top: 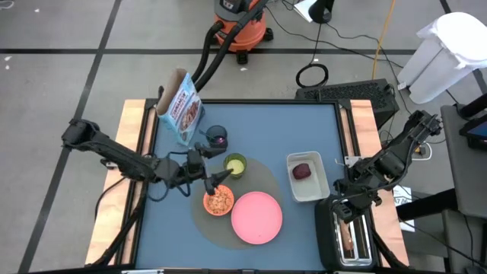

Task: Arrange a breakfast setting
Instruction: Put the toasted bread on the pink plate

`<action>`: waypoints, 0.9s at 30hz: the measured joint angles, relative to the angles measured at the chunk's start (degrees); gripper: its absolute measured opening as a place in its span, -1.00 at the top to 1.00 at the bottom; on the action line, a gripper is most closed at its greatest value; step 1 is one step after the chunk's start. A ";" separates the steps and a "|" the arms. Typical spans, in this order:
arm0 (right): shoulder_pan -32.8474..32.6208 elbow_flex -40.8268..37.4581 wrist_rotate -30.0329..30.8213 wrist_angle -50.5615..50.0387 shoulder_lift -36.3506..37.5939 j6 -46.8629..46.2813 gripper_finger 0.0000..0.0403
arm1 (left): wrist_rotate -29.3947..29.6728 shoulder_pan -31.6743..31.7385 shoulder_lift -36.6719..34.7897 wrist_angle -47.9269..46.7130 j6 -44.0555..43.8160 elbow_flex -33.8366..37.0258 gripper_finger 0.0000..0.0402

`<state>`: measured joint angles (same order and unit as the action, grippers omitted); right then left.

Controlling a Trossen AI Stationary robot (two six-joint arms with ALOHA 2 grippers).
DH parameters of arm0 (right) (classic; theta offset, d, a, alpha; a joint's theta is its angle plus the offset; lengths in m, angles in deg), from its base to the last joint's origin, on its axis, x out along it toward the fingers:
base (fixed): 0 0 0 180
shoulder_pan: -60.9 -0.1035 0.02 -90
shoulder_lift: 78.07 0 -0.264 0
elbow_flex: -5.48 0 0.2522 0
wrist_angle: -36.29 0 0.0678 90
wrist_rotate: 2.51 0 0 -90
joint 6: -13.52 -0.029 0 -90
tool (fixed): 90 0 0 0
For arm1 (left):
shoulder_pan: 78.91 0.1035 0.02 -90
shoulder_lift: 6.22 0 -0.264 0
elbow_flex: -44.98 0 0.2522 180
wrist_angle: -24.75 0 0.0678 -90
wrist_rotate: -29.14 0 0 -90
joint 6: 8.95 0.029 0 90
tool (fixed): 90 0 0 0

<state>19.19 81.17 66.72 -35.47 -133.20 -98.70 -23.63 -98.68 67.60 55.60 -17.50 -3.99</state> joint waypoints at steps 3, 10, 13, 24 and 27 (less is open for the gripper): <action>0.00 0.00 0.01 0.27 0.00 0.45 0.91 | -2.02 0.78 4.25 5.74 1.45 -1.43 -0.95; 0.00 0.00 0.03 0.47 0.01 0.67 0.91 | -10.92 2.15 15.30 5.89 8.29 -14.08 -0.95; 0.00 0.00 0.06 0.76 0.00 0.82 0.91 | -14.51 2.44 20.49 4.66 11.75 -20.76 -0.95; 0.00 0.00 0.14 2.51 0.00 0.83 0.91 | -25.15 4.37 37.53 -8.03 12.45 -44.36 -0.95; 0.00 0.00 0.14 2.64 0.00 0.84 0.91 | -26.63 4.39 41.35 -9.49 12.39 -48.88 -0.95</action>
<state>19.19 81.17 66.86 -32.83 -133.20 -97.85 -50.26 -94.29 108.95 46.12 -5.11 -52.87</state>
